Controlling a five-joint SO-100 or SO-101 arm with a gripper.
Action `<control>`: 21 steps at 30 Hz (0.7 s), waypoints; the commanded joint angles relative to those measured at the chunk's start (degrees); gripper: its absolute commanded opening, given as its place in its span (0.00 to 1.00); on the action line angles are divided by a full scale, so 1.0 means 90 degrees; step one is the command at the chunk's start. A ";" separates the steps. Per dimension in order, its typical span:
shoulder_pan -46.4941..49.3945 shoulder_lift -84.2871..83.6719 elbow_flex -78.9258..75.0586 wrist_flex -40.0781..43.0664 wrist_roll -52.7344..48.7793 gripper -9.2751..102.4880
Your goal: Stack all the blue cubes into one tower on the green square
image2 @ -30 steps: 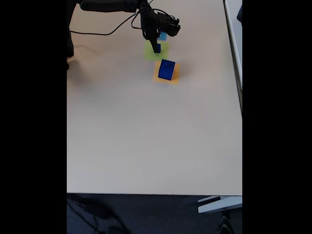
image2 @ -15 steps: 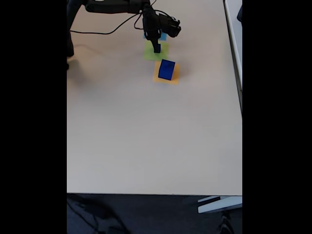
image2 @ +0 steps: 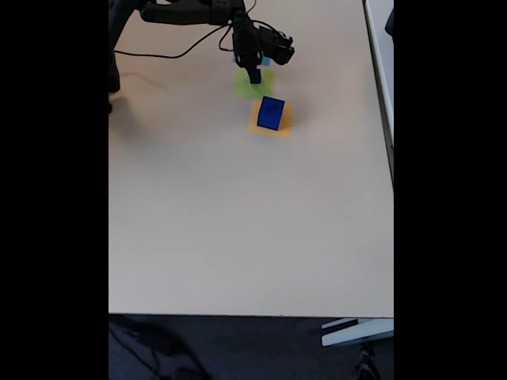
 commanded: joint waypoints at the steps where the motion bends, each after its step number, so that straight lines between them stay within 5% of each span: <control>1: 0.0098 0.0049 -0.0439 -0.0098 -0.0117 0.09; 21: -0.0088 0.1357 -0.0381 0.0352 0.0361 0.08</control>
